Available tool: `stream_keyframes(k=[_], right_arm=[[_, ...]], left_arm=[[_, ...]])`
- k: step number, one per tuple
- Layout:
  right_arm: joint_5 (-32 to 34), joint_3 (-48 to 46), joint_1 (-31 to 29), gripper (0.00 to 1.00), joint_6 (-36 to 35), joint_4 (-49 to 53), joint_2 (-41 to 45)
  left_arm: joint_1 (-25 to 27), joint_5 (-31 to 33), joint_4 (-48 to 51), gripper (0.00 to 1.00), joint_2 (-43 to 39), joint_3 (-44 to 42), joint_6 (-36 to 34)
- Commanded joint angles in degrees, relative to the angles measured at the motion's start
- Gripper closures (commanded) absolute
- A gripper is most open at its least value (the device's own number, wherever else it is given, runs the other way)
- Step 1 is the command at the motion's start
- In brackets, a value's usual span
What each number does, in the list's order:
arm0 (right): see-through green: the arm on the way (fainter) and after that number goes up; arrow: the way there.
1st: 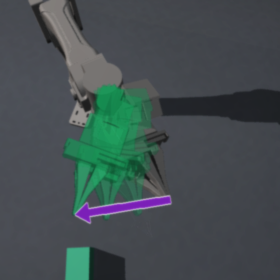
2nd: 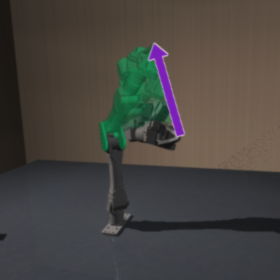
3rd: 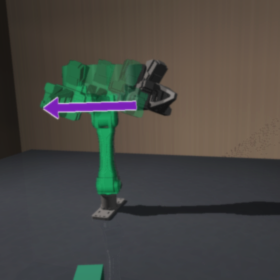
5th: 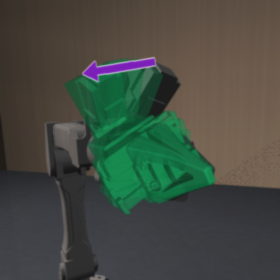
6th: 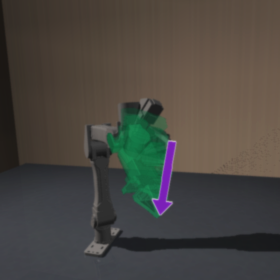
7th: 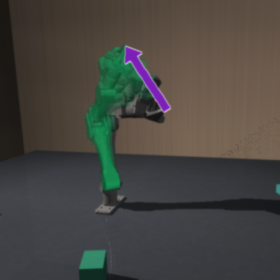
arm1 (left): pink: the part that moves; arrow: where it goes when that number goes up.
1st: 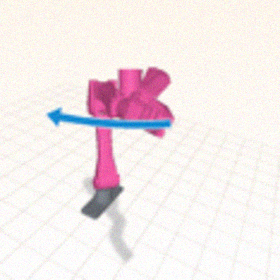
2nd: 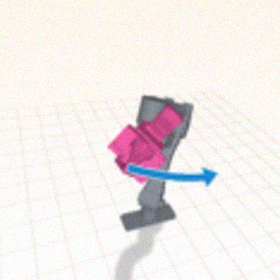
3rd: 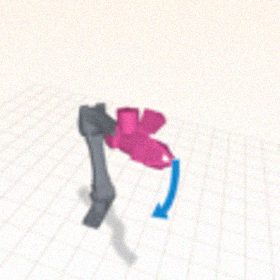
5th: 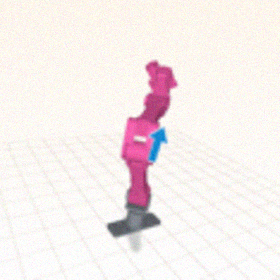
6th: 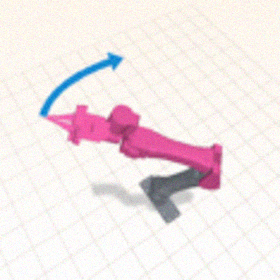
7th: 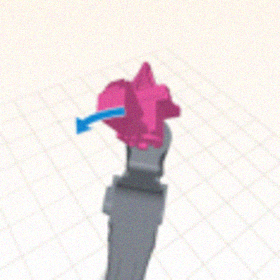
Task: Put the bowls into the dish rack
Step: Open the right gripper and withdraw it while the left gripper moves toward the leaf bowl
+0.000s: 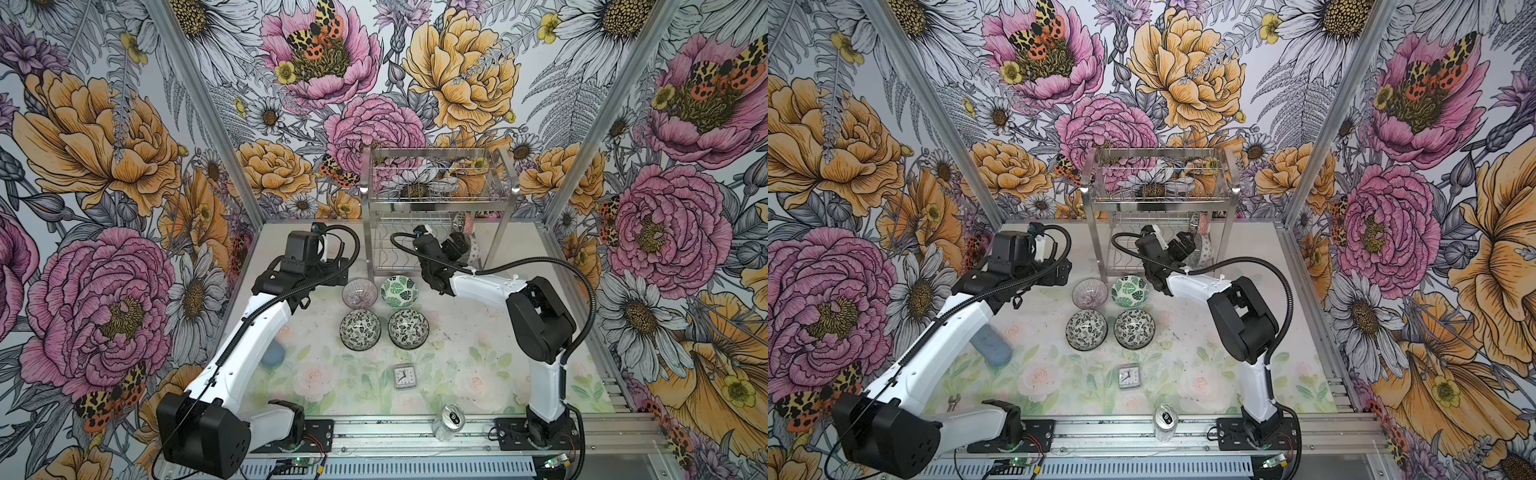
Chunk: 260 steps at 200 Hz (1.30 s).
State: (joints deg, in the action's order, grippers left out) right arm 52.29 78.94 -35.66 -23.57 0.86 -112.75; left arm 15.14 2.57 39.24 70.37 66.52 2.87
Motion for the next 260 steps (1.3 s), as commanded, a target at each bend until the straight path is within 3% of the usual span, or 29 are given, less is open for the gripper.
stream_keyframes(k=[1, 45, 82, 120, 202, 260], right_arm=[[-6.89, -2.77, -1.5, 0.0, 2.71, 0.47, 4.82], [-14.44, -11.29, -2.36, 0.0, 13.35, 3.9, 16.62], [-20.62, -19.12, -2.33, 0.0, 23.26, 6.24, 28.42], [-22.98, -25.05, -2.22, 0.0, 28.26, 7.63, 36.38], [-23.21, -28.35, -0.7, 0.0, 33.04, 10.37, 41.04], [-25.56, -25.51, 2.24, 0.0, 35.38, 14.99, 42.85]], left_arm=[[2.94, 2.05, 0.65, 0.01, -0.81, -0.25, 1.29], [9.86, 10.8, 2.38, 0.01, -0.74, -0.61, 4.81], [12.47, 12.72, 2.15, 0.01, -1.63, -5.1, 11.72], [13.77, 12.4, 0.82, 0.01, -2.34, -10.49, 16.16], [14.7, 12.37, -6.0, 0.03, -7.4, -21.83, 21.91], [14.74, 12.63, -7.77, 0.07, -7.85, -24.85, 23.49]])
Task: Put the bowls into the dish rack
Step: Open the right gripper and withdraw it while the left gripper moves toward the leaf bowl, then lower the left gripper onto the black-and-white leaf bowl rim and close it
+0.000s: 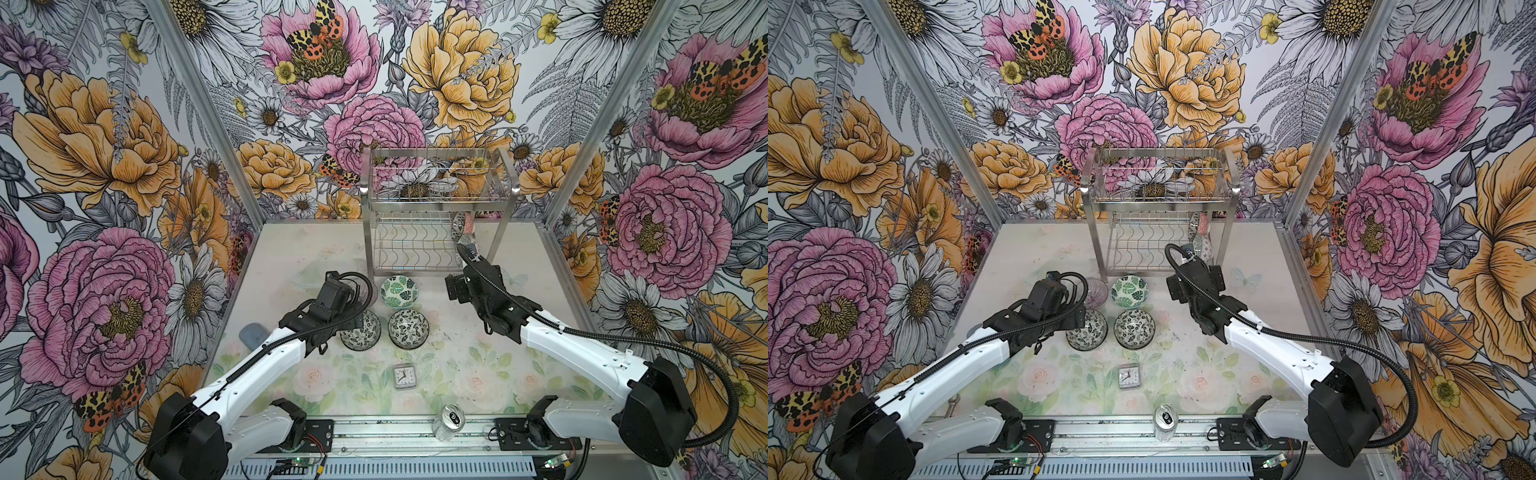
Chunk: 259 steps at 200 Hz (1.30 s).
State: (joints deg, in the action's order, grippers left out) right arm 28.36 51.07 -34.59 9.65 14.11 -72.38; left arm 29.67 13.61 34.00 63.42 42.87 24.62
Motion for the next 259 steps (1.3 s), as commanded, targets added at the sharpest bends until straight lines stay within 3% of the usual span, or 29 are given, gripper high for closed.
stream_keyframes(k=[1, 95, 173, 204, 259], right_arm=[[-1.68, 2.32, 1.27, 0.0, 2.19, 1.77, 2.45], [-3.24, 2.91, 5.48, 0.0, 2.36, 1.67, 2.4], [-3.43, 2.79, 7.13, 0.01, 0.72, 1.82, 3.05], [-3.83, 2.37, 7.41, 0.01, 1.12, 1.71, 3.56], [-4.34, 2.19, 7.61, 0.01, 1.11, 1.71, 4.13]], left_arm=[[0.21, 1.6, -2.57, 0.07, -0.87, -1.21, 1.74], [-0.04, -3.65, -10.82, 0.19, 4.11, -6.55, 0.93], [-0.05, -2.7, -10.15, 0.52, 6.02, -5.0, -0.43], [-0.14, -2.29, -9.33, 0.56, 5.68, -5.34, -0.32], [-0.32, -2.0, -7.4, 0.75, 3.57, -5.79, -0.34]])
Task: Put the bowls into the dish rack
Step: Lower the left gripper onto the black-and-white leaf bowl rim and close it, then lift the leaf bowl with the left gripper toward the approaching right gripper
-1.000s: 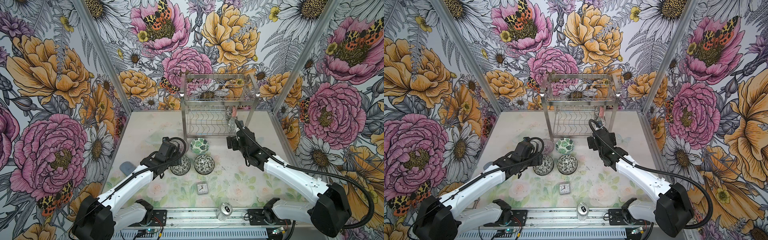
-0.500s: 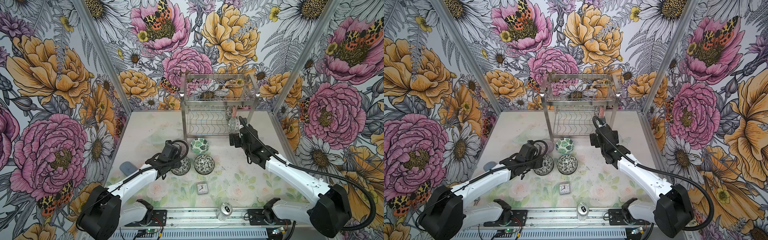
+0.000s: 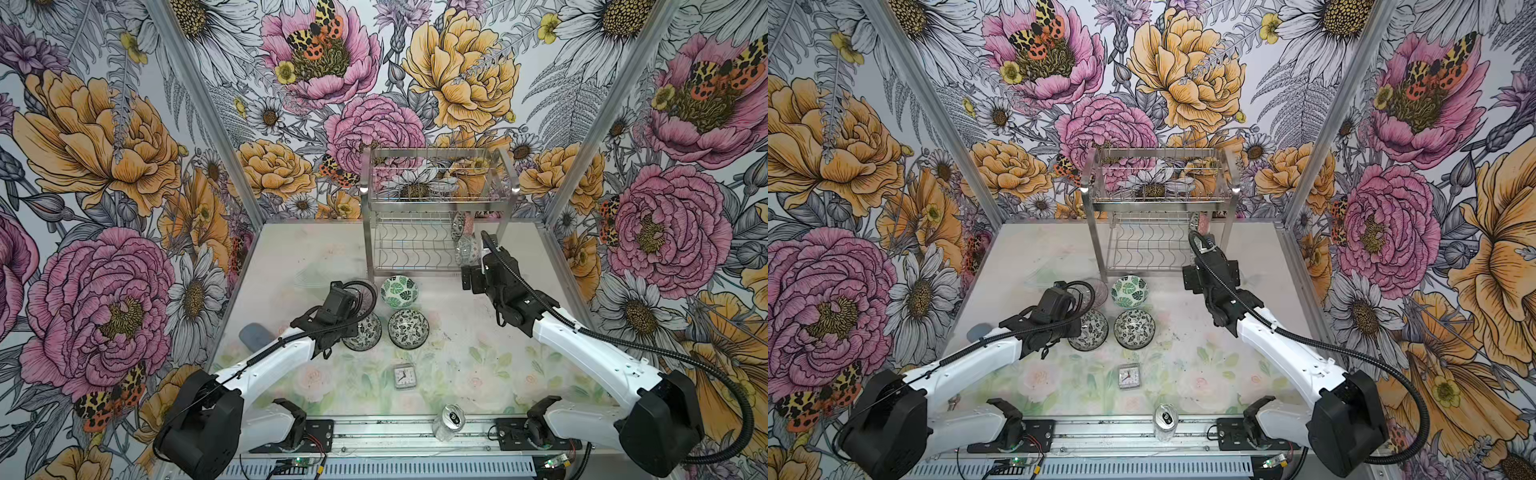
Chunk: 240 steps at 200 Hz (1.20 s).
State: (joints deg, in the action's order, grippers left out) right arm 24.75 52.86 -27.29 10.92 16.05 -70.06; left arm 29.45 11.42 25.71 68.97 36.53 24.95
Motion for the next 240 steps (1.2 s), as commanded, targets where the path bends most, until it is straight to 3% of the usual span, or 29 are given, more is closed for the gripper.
stream_keyframes(k=[1, 135, 240], right_arm=[[-0.7, 0.4, 0.26, 0.01, -0.17, -0.28, 1.79], [-1.37, 0.32, 0.55, 0.02, -0.2, -0.13, 2.16], [-3.15, 1.35, 0.78, 0.01, -0.59, -0.15, 1.88]], left_arm=[[-0.1, 0.18, 0.94, 0.75, -2.03, 0.55, -0.72], [-0.87, 2.09, 4.6, 1.0, -3.73, 1.43, -1.28], [-1.2, 4.48, 7.32, 1.0, -9.23, 4.99, -2.44]])
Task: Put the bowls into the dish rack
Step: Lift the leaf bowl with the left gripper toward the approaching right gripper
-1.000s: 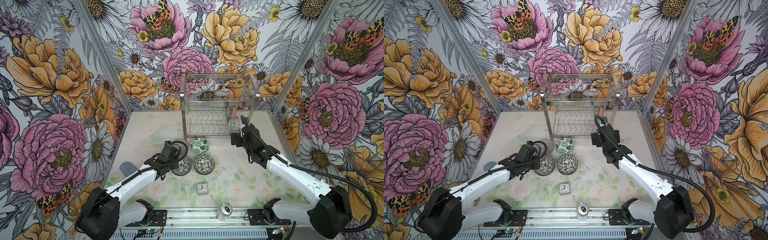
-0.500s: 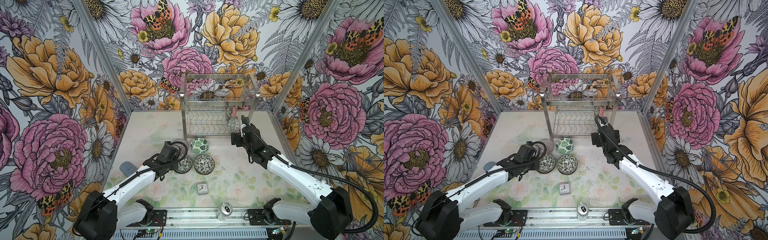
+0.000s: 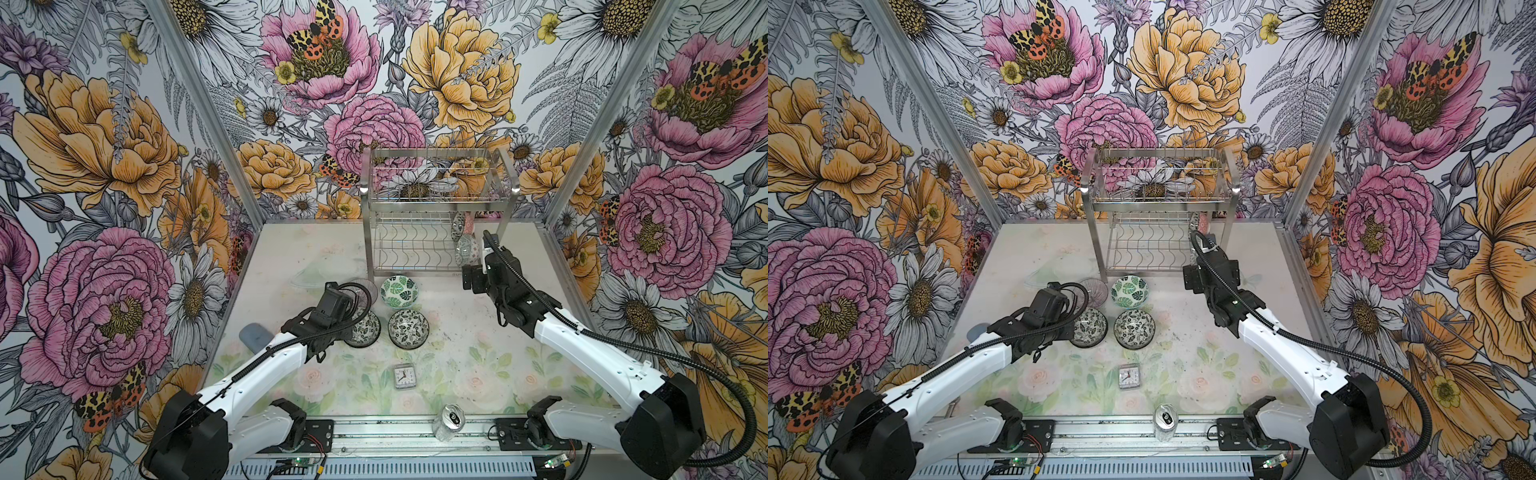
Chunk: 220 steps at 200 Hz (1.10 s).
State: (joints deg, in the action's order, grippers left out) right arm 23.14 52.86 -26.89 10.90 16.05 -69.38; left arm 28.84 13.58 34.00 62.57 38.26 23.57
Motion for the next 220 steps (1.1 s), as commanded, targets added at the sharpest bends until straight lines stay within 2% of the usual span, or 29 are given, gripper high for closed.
stream_keyframes(k=[1, 55, 99, 168, 191, 220], right_arm=[[-1.57, 1.36, 0.41, 0.01, -0.59, -0.15, 1.24], [-3.82, 2.63, 0.48, 0.0, -0.95, 0.38, 1.17], [-8.24, 4.45, 0.52, 0.0, -0.44, 1.69, 0.67], [-23.21, 9.84, 0.37, 0.0, 4.59, 4.51, -0.09], [-25.87, 10.48, 0.23, 0.0, 7.85, 4.41, -0.34], [-25.43, 10.84, -0.6, 0.0, 12.64, 3.59, -2.81]], left_arm=[[-0.57, 2.37, -0.96, 1.0, -2.9, 3.29, -1.07], [-0.28, 1.88, -0.86, 1.0, -5.09, 7.19, -2.43], [2.24, 2.5, -3.33, 1.0, -3.81, 12.6, -3.96], [4.53, -1.19, -16.59, 1.0, 7.61, 19.81, -6.8], [5.78, -4.26, -19.28, 1.0, 11.88, 23.12, -7.5], [7.13, -6.14, -22.33, 1.0, 16.18, 26.44, -7.85]])
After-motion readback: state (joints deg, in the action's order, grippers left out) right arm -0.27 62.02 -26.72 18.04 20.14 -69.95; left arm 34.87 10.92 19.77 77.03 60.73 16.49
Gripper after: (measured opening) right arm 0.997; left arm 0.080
